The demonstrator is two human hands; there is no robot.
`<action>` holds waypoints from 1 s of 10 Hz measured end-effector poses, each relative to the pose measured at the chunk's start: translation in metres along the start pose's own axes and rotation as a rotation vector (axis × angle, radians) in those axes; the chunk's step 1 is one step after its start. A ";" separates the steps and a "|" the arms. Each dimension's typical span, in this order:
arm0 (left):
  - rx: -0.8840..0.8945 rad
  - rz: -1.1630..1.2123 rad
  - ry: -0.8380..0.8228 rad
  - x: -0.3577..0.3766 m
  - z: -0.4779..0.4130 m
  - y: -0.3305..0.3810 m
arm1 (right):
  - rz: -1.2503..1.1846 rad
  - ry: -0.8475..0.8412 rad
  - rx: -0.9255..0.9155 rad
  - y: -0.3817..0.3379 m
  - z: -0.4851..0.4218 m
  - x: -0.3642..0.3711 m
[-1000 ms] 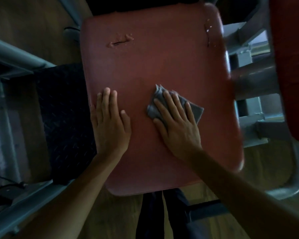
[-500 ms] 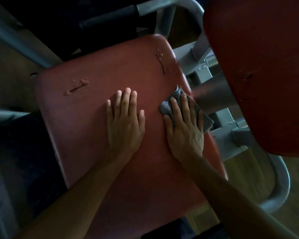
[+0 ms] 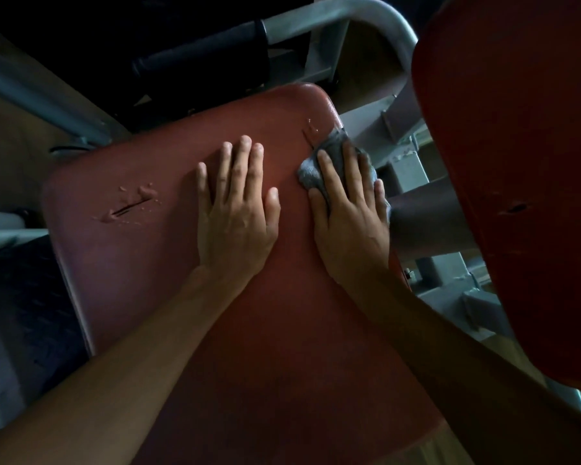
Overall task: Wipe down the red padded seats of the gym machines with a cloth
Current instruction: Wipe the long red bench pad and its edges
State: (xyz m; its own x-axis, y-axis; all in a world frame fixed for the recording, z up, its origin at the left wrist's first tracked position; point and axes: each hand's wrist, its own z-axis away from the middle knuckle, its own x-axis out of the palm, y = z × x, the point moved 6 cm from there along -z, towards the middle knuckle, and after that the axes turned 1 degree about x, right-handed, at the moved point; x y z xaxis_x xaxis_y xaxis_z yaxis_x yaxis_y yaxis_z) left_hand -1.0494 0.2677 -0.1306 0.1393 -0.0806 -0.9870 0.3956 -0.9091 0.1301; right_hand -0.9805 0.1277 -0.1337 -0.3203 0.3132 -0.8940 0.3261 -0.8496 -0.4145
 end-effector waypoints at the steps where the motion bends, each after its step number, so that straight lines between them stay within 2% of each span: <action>1: -0.001 -0.014 0.000 0.000 0.002 0.002 | 0.021 0.022 -0.083 0.007 0.031 -0.005; 2: -0.008 -0.014 0.004 -0.002 0.002 0.002 | 0.064 0.010 -0.131 0.013 0.036 -0.004; 3: -0.005 -0.006 0.002 -0.001 0.002 0.003 | 0.030 -0.043 -0.074 0.001 -0.003 -0.001; 5: -0.017 -0.007 0.012 -0.002 0.001 0.004 | 0.053 -0.006 -0.102 0.011 0.033 -0.006; 7: -0.012 0.017 -0.009 0.001 0.002 0.000 | -0.028 -0.026 -0.046 -0.018 -0.032 -0.002; 9: -0.020 0.013 0.005 -0.002 0.001 0.001 | 0.031 -0.028 -0.050 -0.003 0.013 -0.004; 10: -0.010 0.027 -0.012 -0.001 0.001 0.001 | 0.015 -0.022 -0.052 -0.021 -0.037 -0.003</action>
State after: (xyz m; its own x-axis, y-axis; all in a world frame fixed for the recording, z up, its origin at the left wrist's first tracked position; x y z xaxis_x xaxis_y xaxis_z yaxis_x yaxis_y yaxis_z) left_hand -1.0506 0.2667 -0.1292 0.1389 -0.1106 -0.9841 0.4005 -0.9026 0.1580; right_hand -0.9537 0.1600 -0.1291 -0.3339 0.2906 -0.8967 0.3769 -0.8308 -0.4096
